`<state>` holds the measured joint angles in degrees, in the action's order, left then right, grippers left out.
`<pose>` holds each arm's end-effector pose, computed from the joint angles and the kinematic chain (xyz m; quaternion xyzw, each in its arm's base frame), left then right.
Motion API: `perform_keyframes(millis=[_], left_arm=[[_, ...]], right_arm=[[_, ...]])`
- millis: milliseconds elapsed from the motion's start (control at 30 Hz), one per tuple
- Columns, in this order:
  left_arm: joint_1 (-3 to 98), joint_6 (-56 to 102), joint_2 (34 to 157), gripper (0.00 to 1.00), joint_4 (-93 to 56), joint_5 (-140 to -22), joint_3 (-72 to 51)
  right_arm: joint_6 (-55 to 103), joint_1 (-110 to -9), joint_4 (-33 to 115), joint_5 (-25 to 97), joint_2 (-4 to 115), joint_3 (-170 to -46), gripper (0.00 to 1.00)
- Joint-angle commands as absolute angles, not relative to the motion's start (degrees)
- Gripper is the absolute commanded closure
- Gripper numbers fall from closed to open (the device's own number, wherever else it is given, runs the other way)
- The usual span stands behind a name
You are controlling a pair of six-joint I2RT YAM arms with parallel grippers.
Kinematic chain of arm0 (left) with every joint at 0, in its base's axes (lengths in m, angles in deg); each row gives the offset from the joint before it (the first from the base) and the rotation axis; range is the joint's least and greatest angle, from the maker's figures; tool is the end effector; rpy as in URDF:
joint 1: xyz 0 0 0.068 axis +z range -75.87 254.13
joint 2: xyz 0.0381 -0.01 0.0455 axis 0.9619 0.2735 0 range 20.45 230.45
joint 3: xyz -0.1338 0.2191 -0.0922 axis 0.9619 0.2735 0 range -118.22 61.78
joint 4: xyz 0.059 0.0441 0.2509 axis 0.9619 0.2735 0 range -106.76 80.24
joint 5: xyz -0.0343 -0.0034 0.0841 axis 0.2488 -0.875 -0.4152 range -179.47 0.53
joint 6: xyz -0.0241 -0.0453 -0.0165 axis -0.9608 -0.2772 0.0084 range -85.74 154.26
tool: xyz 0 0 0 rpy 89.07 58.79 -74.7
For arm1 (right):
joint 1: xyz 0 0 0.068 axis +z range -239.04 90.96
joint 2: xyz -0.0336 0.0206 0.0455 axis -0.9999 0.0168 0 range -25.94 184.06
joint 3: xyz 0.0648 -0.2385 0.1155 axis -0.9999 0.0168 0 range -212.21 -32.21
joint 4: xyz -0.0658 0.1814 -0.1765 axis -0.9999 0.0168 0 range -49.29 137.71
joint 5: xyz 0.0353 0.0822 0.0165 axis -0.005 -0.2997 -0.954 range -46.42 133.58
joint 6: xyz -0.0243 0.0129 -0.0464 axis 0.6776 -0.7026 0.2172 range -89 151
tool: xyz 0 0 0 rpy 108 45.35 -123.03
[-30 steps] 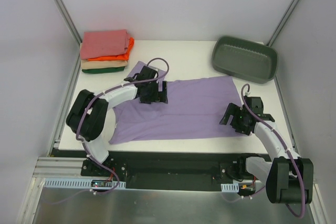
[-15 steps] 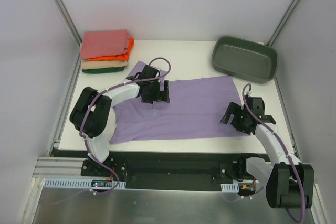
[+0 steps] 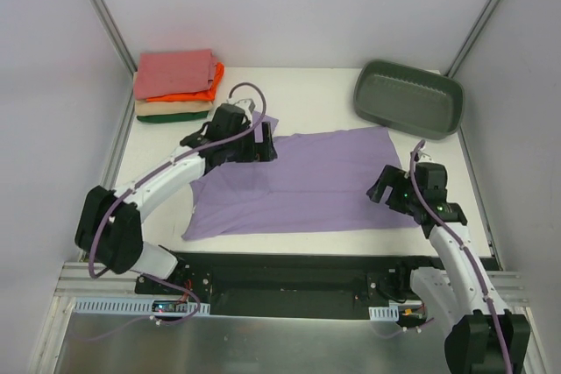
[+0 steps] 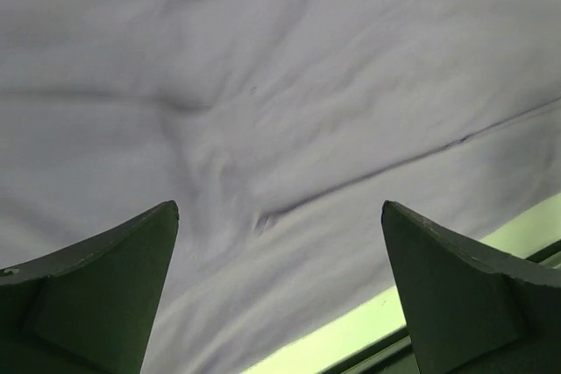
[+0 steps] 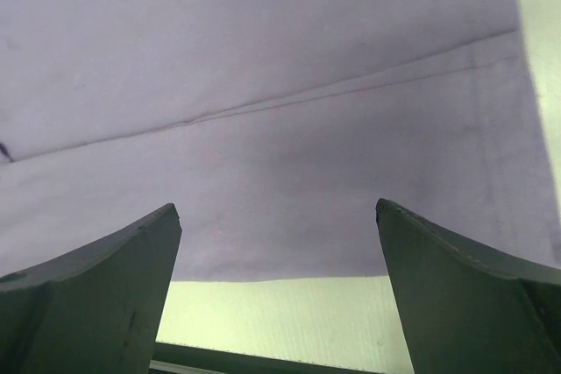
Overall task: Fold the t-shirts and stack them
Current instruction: Fold the flattened tshirt in 1/3 of the way
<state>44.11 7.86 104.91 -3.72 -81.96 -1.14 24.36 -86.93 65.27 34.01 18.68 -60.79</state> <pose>0.2873 -0.1713 0.2800 0.0583 0.8820 -0.2704 0.3815 0.1668 0.0121 0.2179 0.0010 0.9060 0.1072 0.4094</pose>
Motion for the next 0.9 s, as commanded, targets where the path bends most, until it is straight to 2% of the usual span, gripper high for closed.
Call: perform_keyframes(millis=[0, 133, 233, 300, 433, 733, 867], left_arm=[[43.8, 3.5, 97.7, 0.01, -2.4, -88.6, 9.9], [45.8, -1.2, 92.3, 0.01, -3.2, -92.8, 18.5], [49.6, -3.5, 89.8, 0.01, -4.7, -90.6, 23.8], [51.7, -4.7, 89.1, 0.01, -5.4, -89.6, 26.6], [53.4, -5.2, 89.5, 0.01, -6.0, -85.7, 30.7], [55.2, -7.9, 87.5, 0.01, -5.6, -86.3, 36.1], [55.3, -8.4, 85.3, 0.01, -5.1, -86.3, 38.2]], right_arm=[[22.3, -81.5, 59.5, 33.2, 22.4, -62.8, 0.04], [20.0, -76.4, 55.4, 37.5, 30.6, -63.9, 0.04], [16.0, -75.9, 55.5, 43.0, 35.1, -63.9, 0.04], [14.5, -75.9, 56.4, 47.9, 36.0, -62.8, 0.04], [13.3, -76.0, 57.8, 47.9, 36.0, -60.2, 0.04], [8.1, -76.0, 68.5, 46.0, 27.6, -52.2, 0.04], [6.1, -75.9, 69.6, 39.7, 20.7, -50.8, 0.04]])
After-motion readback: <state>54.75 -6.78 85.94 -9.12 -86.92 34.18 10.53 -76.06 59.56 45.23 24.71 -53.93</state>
